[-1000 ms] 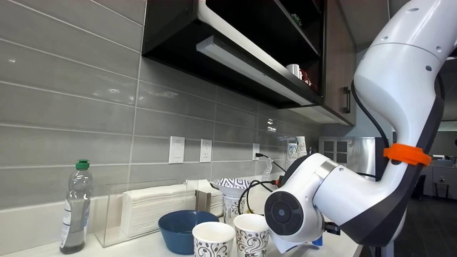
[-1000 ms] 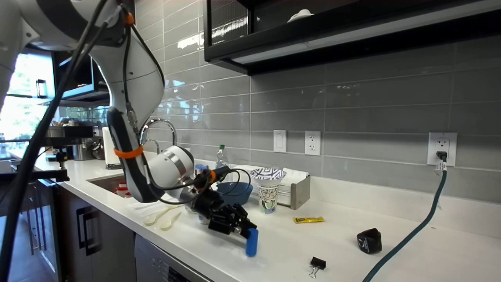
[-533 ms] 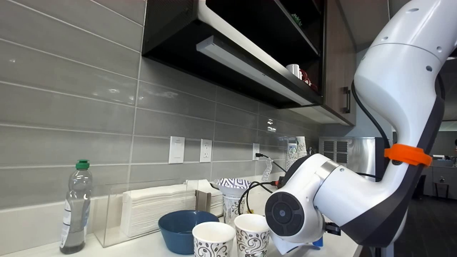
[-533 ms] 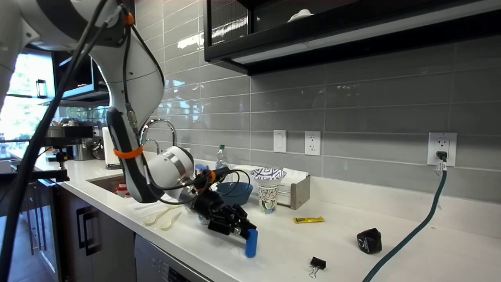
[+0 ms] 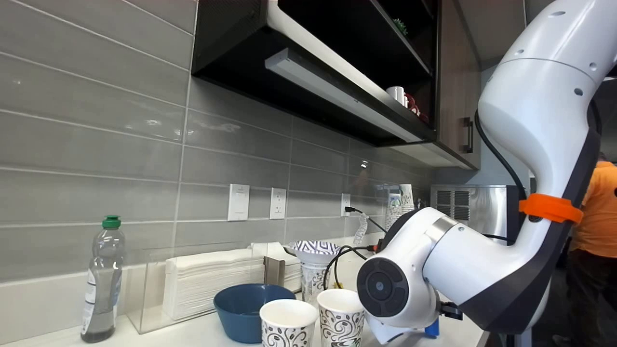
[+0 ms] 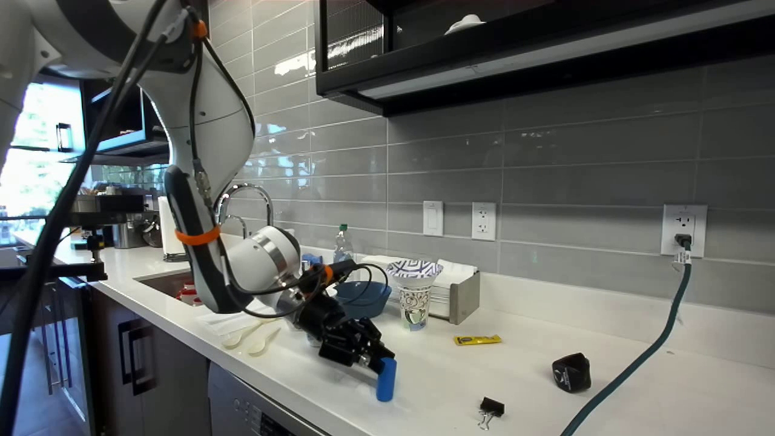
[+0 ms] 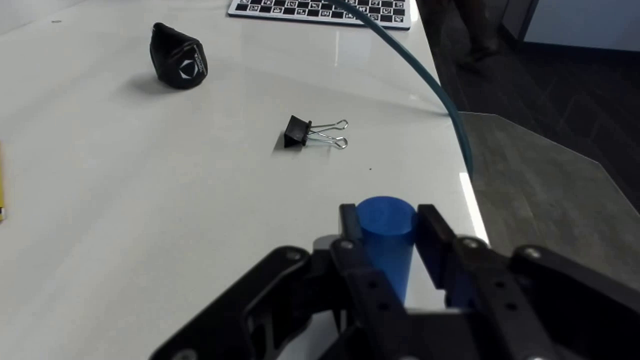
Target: Put the blue block in an upright position
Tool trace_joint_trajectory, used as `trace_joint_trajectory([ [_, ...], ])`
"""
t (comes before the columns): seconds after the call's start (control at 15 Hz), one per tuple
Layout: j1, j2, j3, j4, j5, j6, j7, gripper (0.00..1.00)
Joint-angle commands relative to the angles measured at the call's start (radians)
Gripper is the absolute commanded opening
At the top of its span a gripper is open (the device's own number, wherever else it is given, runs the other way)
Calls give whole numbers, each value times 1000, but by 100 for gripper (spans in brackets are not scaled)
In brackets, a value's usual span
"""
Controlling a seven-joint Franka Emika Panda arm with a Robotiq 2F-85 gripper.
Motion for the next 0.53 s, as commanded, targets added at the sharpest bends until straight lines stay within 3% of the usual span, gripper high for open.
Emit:
trace_joint_trajectory([
  [0.0, -7, 4, 13, 4, 61, -9, 0, 8],
  [0.33, -4, 4, 13, 8, 81, -19, 14, 8],
  [0.47, -4, 5, 12, 9, 83, -23, 21, 58],
])
